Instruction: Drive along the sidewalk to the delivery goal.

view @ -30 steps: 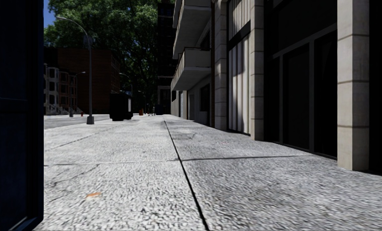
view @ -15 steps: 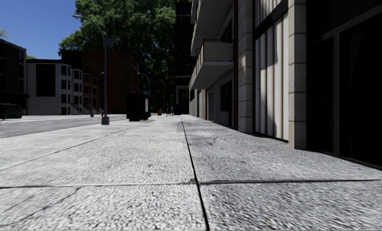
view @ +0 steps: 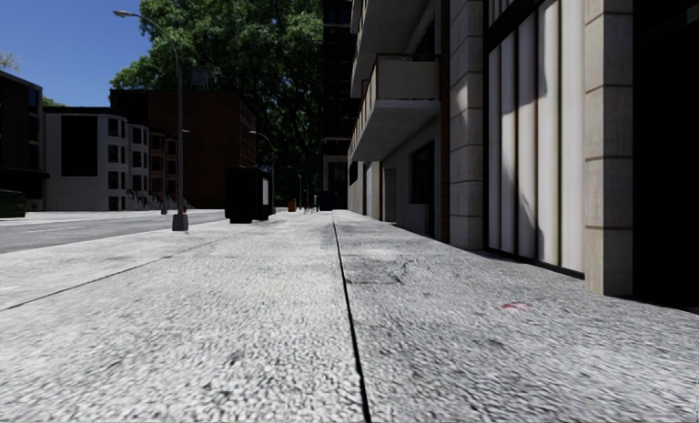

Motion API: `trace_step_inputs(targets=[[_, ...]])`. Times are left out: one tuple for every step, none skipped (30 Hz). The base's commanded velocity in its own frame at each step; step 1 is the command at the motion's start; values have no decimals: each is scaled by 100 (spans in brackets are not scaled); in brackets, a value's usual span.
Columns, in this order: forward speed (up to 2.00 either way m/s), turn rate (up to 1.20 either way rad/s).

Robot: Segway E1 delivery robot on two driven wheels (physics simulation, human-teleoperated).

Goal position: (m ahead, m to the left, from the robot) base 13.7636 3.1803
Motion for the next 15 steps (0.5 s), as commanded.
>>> trace_step_inputs(targets=[[200,0],[200,0],[200,0],[200,0],[200,0],[200,0],[200,0],[200,0],[200,0],[200,0],[200,0],[200,0],[200,0],[200,0],[200,0]])
